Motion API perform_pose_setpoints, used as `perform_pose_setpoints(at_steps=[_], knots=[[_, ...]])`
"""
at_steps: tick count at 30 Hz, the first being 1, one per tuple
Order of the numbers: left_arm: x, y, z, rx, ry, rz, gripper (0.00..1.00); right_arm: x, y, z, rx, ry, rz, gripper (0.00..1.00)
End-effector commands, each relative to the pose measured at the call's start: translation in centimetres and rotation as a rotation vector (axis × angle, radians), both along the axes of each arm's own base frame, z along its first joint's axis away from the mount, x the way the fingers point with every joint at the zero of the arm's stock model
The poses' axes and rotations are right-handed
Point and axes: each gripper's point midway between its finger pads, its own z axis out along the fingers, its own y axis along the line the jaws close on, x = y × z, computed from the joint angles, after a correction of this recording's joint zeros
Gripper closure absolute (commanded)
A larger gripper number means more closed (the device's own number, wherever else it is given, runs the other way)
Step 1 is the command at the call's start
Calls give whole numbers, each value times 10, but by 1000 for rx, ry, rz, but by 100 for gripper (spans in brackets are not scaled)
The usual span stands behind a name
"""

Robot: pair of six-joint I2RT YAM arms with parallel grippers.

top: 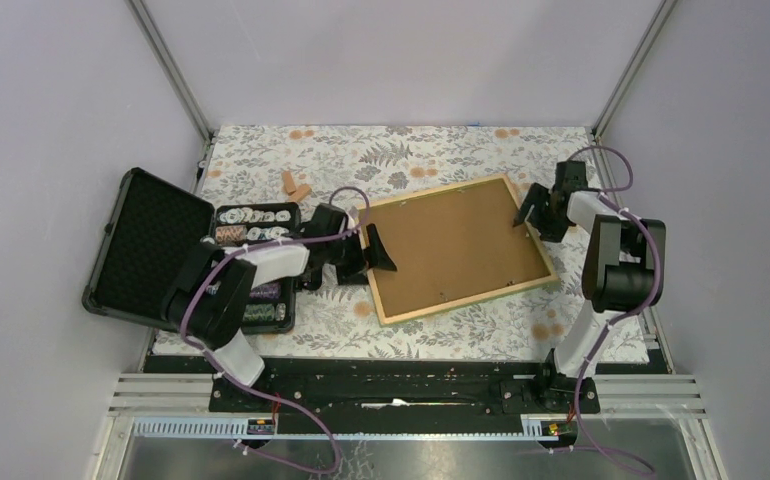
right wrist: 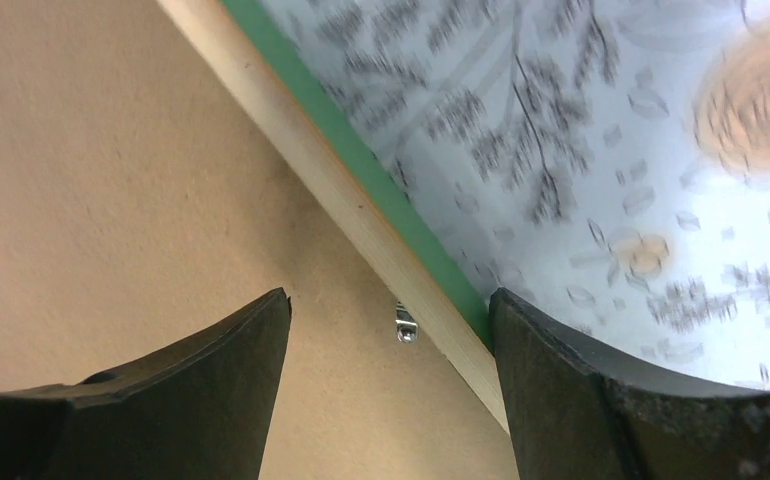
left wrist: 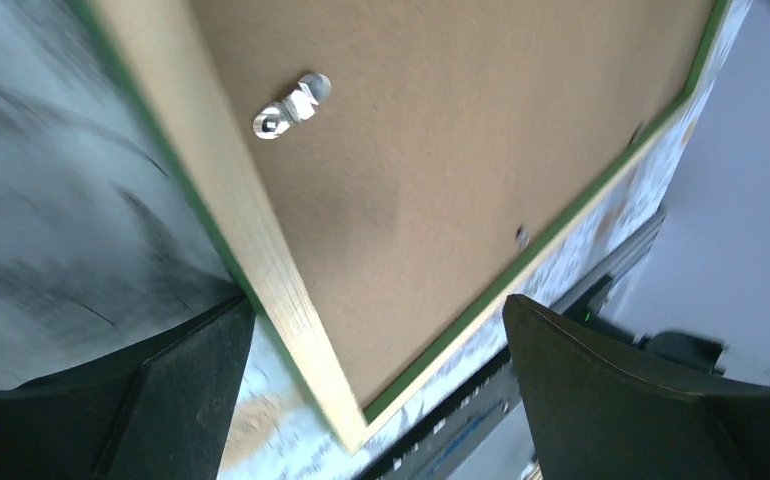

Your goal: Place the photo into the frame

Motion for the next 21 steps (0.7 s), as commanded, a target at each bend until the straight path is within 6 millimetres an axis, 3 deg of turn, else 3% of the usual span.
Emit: perform_pose_setpoints(at_steps=[1, 6, 9, 12, 17, 21], knots=[[-63, -47, 20, -60, 17, -110, 1, 22, 62, 21, 242, -44, 144, 21], [-97, -72, 31, -23, -50, -161, 1, 41, 82, 34, 265, -51, 194, 21], [-99, -60, 25, 53, -71, -147, 1, 54, 73, 55, 185, -55, 181, 20], [-94, -42, 30, 142, -134, -133, 1, 56, 49, 82, 53, -73, 134, 16], [-79, -20, 66, 220, -294, -118, 1, 28, 24, 112, -64, -128, 62, 4], [-43, -13, 110, 240, -439, -111, 1, -20, 23, 100, -44, -138, 17, 0]])
